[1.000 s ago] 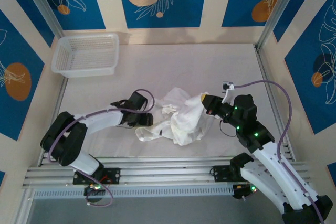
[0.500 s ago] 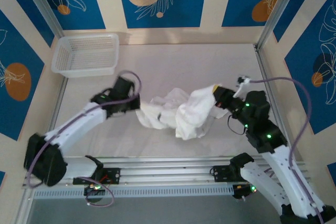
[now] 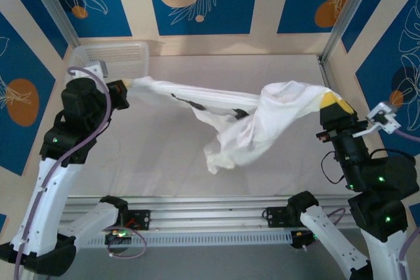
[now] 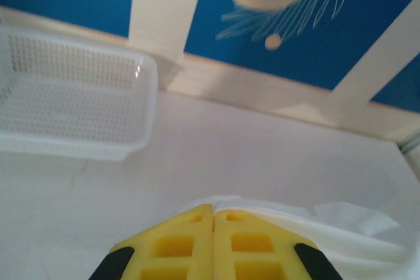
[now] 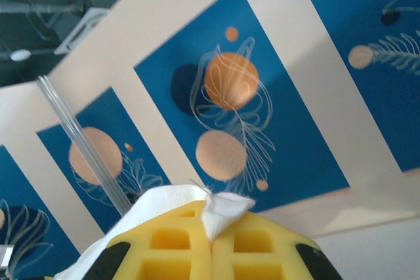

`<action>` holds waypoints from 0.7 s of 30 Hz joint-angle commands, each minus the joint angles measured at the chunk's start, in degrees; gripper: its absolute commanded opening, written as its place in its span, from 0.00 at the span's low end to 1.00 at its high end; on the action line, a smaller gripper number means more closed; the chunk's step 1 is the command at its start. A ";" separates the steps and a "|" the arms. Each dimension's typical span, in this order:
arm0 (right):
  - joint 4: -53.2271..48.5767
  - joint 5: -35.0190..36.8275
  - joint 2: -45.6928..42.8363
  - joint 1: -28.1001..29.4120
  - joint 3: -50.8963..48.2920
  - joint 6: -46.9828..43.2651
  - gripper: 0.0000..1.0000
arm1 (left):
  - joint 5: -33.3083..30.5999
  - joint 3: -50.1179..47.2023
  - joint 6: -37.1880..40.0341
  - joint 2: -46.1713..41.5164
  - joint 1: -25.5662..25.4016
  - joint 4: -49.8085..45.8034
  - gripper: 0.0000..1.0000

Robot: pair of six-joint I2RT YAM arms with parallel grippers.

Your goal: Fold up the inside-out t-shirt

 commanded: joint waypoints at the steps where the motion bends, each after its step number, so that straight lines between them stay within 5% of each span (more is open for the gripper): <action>1: -1.43 3.02 -1.95 -0.29 -3.74 -0.64 0.00 | 6.25 -9.44 -4.04 -0.10 1.88 0.95 0.00; 3: -1.67 1.79 -4.56 -0.29 -9.47 0.48 0.00 | 11.29 -19.34 -8.32 -1.81 1.81 4.57 0.05; 8: -0.78 -2.94 -10.71 -0.29 -21.40 2.11 0.00 | 12.84 -36.77 -11.92 -11.63 1.76 12.09 0.43; 14: -1.91 -20.16 -9.27 -0.46 -30.09 2.28 0.00 | 22.89 -32.51 -5.38 -3.09 -0.62 14.69 0.47; 21: 3.22 -35.27 -6.60 -1.50 -32.90 4.74 0.00 | 26.30 -25.92 -2.05 12.24 -14.96 21.45 0.53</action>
